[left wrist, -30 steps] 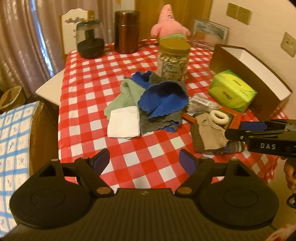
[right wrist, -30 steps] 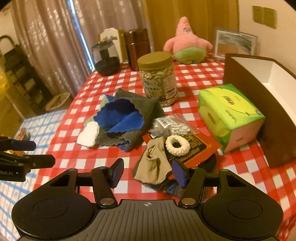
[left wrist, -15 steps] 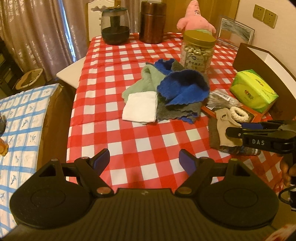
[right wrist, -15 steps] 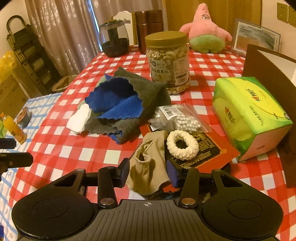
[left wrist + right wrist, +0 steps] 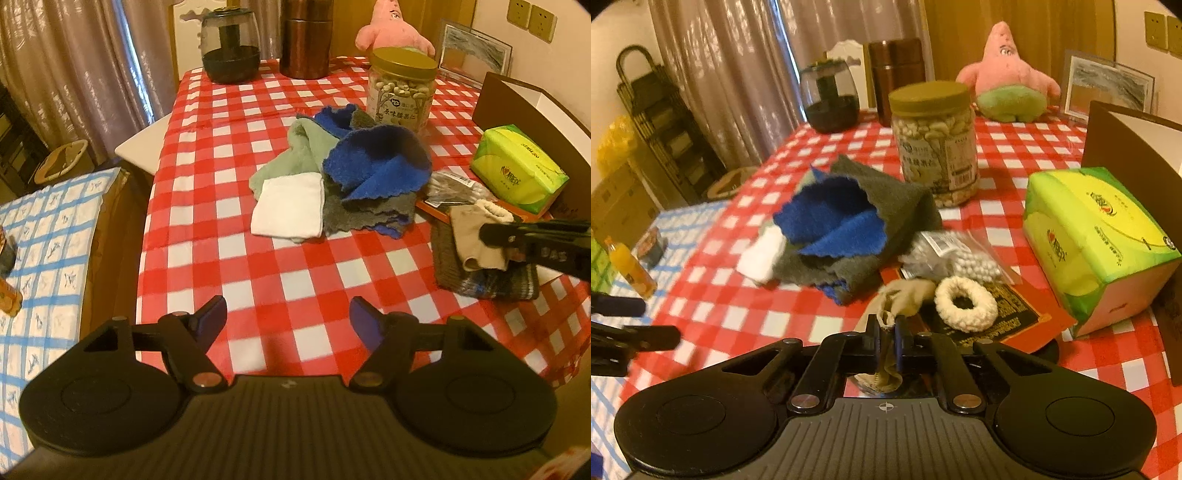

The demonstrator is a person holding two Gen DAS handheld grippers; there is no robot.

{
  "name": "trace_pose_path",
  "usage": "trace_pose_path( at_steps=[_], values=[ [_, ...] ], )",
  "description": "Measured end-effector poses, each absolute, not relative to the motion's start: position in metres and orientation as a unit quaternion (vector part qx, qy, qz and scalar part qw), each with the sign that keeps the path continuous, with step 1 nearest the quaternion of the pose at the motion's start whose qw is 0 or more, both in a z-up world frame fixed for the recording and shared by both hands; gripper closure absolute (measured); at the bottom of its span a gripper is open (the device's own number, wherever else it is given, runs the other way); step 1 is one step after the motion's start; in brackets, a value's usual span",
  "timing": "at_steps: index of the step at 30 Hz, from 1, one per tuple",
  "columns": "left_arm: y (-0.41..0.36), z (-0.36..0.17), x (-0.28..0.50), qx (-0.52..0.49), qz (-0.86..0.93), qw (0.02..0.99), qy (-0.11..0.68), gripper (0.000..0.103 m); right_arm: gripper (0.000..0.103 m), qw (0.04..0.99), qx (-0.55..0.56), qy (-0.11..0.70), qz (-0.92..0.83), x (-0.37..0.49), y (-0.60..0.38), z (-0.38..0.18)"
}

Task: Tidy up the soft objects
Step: 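Lift the beige sock with the right gripper while the left gripper grasps the white cloth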

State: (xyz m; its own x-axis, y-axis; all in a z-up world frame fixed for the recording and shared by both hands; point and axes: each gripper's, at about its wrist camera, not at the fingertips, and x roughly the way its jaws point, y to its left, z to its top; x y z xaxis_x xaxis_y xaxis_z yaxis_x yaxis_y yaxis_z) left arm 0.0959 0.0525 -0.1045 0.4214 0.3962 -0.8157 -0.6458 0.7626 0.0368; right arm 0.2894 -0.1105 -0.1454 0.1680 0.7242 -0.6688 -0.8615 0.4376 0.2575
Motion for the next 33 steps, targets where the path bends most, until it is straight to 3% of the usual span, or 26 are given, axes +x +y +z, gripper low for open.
trace_pose_path(
  at_steps=[20,29,33],
  values=[
    [0.148,-0.138,0.172,-0.126,0.196,0.863,0.448,0.032,0.096,0.832,-0.016,0.379,0.405,0.290,-0.107,-0.110],
    [0.168,-0.156,0.196,-0.144,0.188,0.863,0.445,0.049,0.096,0.848,-0.021,0.389,0.360,0.290,-0.105,-0.111],
    [0.176,-0.160,0.192,-0.157,0.171,0.866,0.442,0.064,0.096,0.850,-0.023,0.395,0.348,0.291,-0.103,-0.113]
  ],
)
